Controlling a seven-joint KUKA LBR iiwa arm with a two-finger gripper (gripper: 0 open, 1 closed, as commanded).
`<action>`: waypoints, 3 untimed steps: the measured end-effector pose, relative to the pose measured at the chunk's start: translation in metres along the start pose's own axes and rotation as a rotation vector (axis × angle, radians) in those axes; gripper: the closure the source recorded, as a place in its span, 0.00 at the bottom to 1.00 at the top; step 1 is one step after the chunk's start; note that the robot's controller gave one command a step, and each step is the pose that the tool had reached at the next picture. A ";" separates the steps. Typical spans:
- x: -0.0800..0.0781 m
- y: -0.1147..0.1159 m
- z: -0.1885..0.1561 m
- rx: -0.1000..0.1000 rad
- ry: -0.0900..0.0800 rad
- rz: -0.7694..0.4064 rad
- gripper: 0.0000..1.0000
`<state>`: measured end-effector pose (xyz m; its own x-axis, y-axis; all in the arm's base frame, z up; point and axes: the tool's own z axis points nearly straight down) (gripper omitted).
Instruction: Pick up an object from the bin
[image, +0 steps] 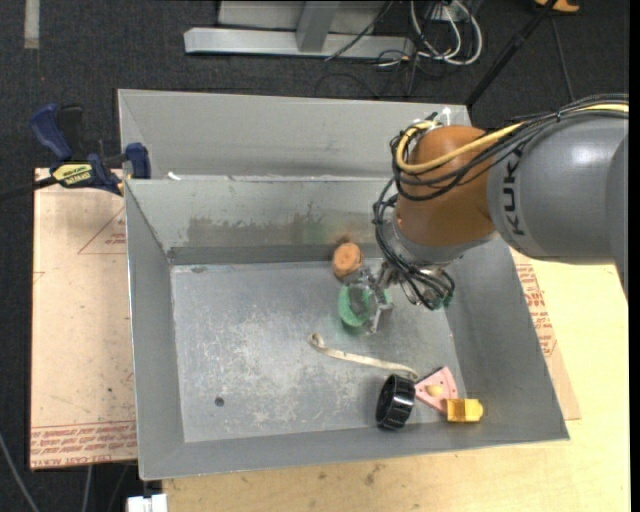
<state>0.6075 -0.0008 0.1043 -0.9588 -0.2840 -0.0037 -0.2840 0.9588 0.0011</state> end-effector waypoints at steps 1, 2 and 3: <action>0.000 0.000 -0.011 0.000 0.002 0.000 1.00; 0.000 0.001 -0.026 -0.001 0.003 0.001 1.00; 0.000 0.001 -0.042 0.000 0.000 0.000 1.00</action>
Offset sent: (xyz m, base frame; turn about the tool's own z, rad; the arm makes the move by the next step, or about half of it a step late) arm -0.0002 0.0001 0.0641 0.0000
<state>0.6075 -0.0003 0.1460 -0.9590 -0.2836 -0.0033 -0.2836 0.9590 0.0007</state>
